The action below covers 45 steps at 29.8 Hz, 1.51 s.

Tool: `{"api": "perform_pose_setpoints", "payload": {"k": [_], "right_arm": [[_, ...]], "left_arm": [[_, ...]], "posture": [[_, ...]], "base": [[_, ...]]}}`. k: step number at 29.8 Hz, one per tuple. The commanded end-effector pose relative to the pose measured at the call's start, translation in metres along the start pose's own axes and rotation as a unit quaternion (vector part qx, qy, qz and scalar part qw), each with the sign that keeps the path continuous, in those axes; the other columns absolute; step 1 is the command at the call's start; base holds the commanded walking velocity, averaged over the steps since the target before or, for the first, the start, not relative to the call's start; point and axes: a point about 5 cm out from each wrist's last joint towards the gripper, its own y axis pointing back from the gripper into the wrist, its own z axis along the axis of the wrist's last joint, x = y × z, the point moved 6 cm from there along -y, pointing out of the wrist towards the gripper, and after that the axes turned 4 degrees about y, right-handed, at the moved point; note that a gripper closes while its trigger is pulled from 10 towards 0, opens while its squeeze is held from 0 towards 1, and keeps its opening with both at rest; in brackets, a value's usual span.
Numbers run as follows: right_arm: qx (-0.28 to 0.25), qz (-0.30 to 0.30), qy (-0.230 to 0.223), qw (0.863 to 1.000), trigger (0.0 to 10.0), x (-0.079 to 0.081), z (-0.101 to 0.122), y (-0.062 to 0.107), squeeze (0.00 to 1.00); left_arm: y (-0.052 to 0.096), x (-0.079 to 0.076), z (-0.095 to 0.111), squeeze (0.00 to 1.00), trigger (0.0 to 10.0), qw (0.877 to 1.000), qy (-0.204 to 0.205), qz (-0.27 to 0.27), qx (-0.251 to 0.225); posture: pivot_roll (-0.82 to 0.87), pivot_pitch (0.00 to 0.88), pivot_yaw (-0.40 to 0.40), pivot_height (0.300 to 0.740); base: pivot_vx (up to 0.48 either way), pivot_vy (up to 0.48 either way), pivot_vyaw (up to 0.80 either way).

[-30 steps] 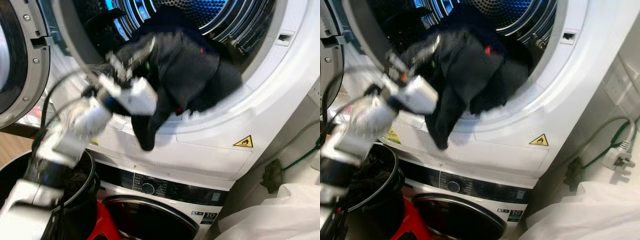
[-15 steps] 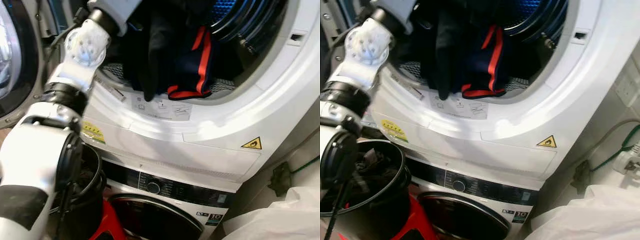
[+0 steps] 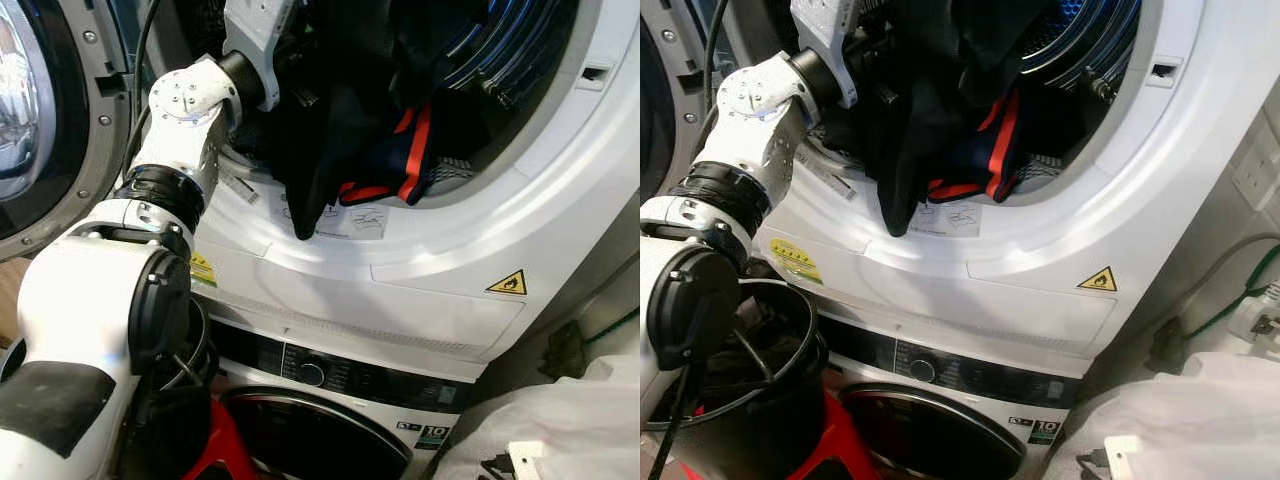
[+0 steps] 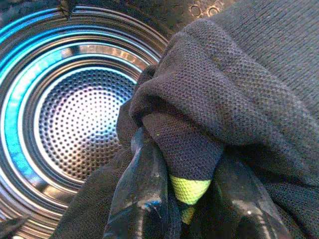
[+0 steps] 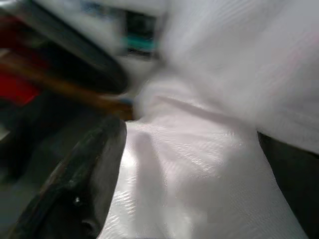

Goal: Clothes washing

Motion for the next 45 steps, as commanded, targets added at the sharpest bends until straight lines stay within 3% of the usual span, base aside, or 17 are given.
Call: {"api": "perform_pose_setpoints", "payload": {"k": [1,2,3,4,5,7,15,16,19,26,31,33,35,36,37,40,45], "right_arm": [[0.016,0.063,0.031,0.997,10.0,0.014,-0.007,0.002,0.0],[0.043,0.138,0.092,0.985,10.0,0.026,-0.018,0.008,0.0],[0.043,0.138,0.092,0.985,10.0,0.026,-0.018,0.008,0.0],[0.068,0.184,0.14,0.971,10.0,0.03,-0.03,0.014,0.0],[0.126,0.253,0.213,0.935,10.0,0.03,-0.055,0.03,0.0],[0.149,0.297,0.243,0.911,10.0,0.031,-0.066,0.04,0.0],[0.087,0.516,0.317,0.791,10.0,0.069,-0.044,0.092,0.0],[0.087,0.516,0.317,0.791,10.0,0.069,-0.044,0.092,0.0],[0.051,0.58,0.346,0.736,10.0,0.076,-0.021,0.13,0.0],[0.037,0.673,0.339,0.656,10.0,0.097,-0.016,0.195,0.0],[-0.008,0.676,0.24,0.697,10.0,0.107,0.015,0.191,0.0],[-0.023,0.664,0.179,0.726,10.0,0.11,0.023,0.177,0.0],[-0.054,0.633,0.053,0.77,10.0,0.116,0.03,0.153,0.0],[-0.054,0.633,0.053,0.77,10.0,0.116,0.03,0.153,0.0],[-0.064,0.596,0.008,0.8,10.0,0.113,0.03,0.135,0.0],[-0.068,0.511,-0.081,0.853,10.0,0.101,0.029,0.098,0.0],[-0.069,0.427,-0.202,0.878,10.0,0.094,0.025,0.065,0.0]], "left_arm": [[0.0,-0.002,-0.003,0.0,0.0,1.0,0.004,-0.011,0.011],[0.002,0.0,-0.004,0.0,0.0,1.0,0.001,-0.008,0.014],[0.002,0.0,-0.004,0.0,0.0,1.0,0.001,-0.008,0.014],[0.002,0.001,-0.004,0.0,0.0,1.0,0.003,-0.008,0.014],[0.004,0.002,-0.004,0.0,0.0,1.0,0.002,-0.009,0.014],[0.005,0.005,-0.003,0.0,0.0,1.0,0.004,-0.004,0.011],[0.008,0.011,-0.004,0.0,0.0,1.0,0.006,0.008,0.015],[0.008,0.011,-0.004,0.0,0.0,1.0,0.006,0.008,0.015],[0.008,0.011,-0.003,0.0,0.0,1.0,0.007,0.009,0.014],[0.009,0.013,-0.004,0.0,0.0,1.0,0.008,0.018,0.013],[0.009,0.012,-0.007,0.0,0.0,1.0,0.011,0.02,0.017],[0.009,0.012,-0.008,0.0,0.0,1.0,0.015,0.022,0.016],[0.009,0.012,-0.01,0.0,0.0,0.999,0.015,0.027,0.018],[0.009,0.012,-0.01,0.0,0.0,0.999,0.015,0.027,0.018],[0.009,0.011,-0.011,0.0,0.0,0.999,0.015,0.028,0.019],[0.009,0.012,-0.012,0.0,0.0,0.999,0.016,0.031,0.02],[0.01,0.014,-0.012,0.0,0.0,0.999,0.016,0.038,0.022]], "posture": [[-0.08,0.0,-0.03,0.74],[-0.08,0.0,-0.034,0.74],[-0.08,0.0,-0.034,0.74],[-0.08,0.0,-0.034,0.74],[-0.08,0.0,-0.04,0.74],[-0.08,0.0,-0.04,0.74],[-0.09,0.0,-0.053,0.74],[-0.09,0.0,-0.053,0.74],[-0.1,0.0,-0.06,0.74],[-0.1,0.0,-0.073,0.74],[-0.11,0.0,-0.075,0.74],[-0.11,0.0,-0.078,0.74],[-0.1,0.0,-0.083,0.74],[-0.1,0.0,-0.083,0.74],[-0.1,0.0,-0.083,0.74],[-0.1,0.0,-0.084,0.74],[-0.09,0.0,-0.084,0.74]], "base": [[0.0,0.0,0.0],[0.0,0.0,0.0],[0.0,0.0,0.0],[0.0,0.0,0.0],[0.0,0.0,0.0],[0.0,0.0,0.0],[0.0,0.0,0.0],[0.0,0.0,0.0],[0.0,0.0,0.0],[0.0,0.0,0.0],[0.0,0.0,0.0],[0.0,0.0,0.0],[0.0,0.0,0.0],[0.0,0.0,0.0],[0.0,0.0,0.0],[0.0,0.0,0.0],[0.0,0.0,0.0]]}}
